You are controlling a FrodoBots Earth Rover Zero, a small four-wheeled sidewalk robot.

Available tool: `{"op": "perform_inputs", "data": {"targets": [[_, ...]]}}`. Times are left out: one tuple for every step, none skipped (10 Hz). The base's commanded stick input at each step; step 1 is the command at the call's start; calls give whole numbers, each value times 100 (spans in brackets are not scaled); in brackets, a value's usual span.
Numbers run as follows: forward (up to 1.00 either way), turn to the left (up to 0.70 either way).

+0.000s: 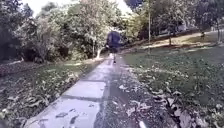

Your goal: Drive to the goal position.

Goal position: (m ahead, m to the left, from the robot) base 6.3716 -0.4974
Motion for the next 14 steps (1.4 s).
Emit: {"op": "perform_inputs", "data": {"targets": [[50, 0], [50, 0], [50, 0], [50, 0], [50, 0], [50, 0], [50, 0], [50, 0], [50, 0], [50, 0], [50, -50], [50, -50], [50, -50], [50, -13]]}}
